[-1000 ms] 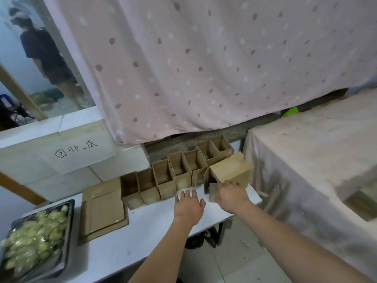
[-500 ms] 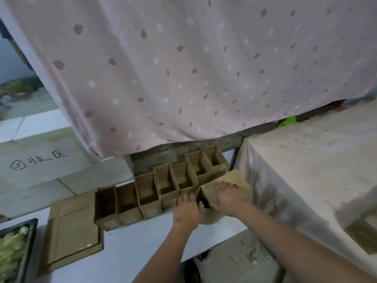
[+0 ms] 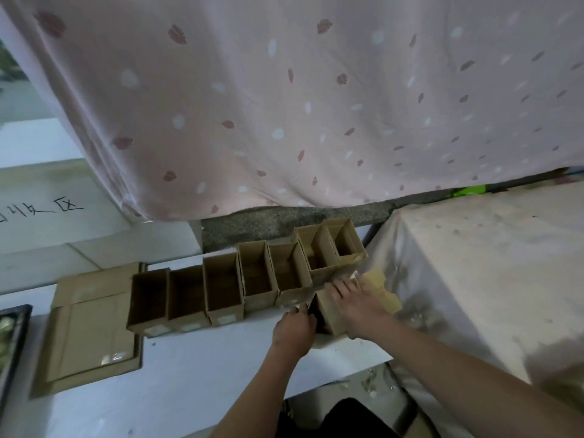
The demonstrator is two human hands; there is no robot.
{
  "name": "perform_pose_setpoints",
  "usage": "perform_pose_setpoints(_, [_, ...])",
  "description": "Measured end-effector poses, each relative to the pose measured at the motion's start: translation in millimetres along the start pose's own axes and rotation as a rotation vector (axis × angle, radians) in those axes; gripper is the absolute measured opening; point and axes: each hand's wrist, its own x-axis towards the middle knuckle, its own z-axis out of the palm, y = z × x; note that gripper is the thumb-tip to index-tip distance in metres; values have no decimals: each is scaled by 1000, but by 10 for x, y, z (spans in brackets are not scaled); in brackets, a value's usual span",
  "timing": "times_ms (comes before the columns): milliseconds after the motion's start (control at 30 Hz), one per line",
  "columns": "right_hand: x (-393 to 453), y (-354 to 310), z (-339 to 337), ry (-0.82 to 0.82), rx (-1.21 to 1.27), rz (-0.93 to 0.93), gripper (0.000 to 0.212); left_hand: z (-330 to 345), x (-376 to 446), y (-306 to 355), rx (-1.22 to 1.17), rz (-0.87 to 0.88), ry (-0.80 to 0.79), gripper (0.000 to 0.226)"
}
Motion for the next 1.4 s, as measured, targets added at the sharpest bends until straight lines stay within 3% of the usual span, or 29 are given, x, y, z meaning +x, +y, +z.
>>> perform_pose_setpoints(300, [-11,338,49,117,194,-79,118,-253,-95,33,-533,24,-91,56])
perform_pose_setpoints(400, [-112,468,31,144,380,-71,121,-370,-154,94,-615,57,-25,64])
perform_pose_setpoints(600, [-334,614,173,152,844,-91,126,-494,-261,185,-327,139,142,64])
perform_pose_setpoints(800, [-322,421,652,50,1047,-107,128,-405,-310,249,18,116,107,54])
perform_pose_setpoints(1000, [-174,207,875,16,1110,-178,125,-249,-356,230,182,54,129,46])
perform_pose_setpoints(1200, [-90,292,1114,-59,1066,-98,119,-172,-298,303,293,57,91,48])
perform_pose_setpoints(1400, [-126,236,1007,-92,1016,33,128,-55,-255,263,317,-7,64,51])
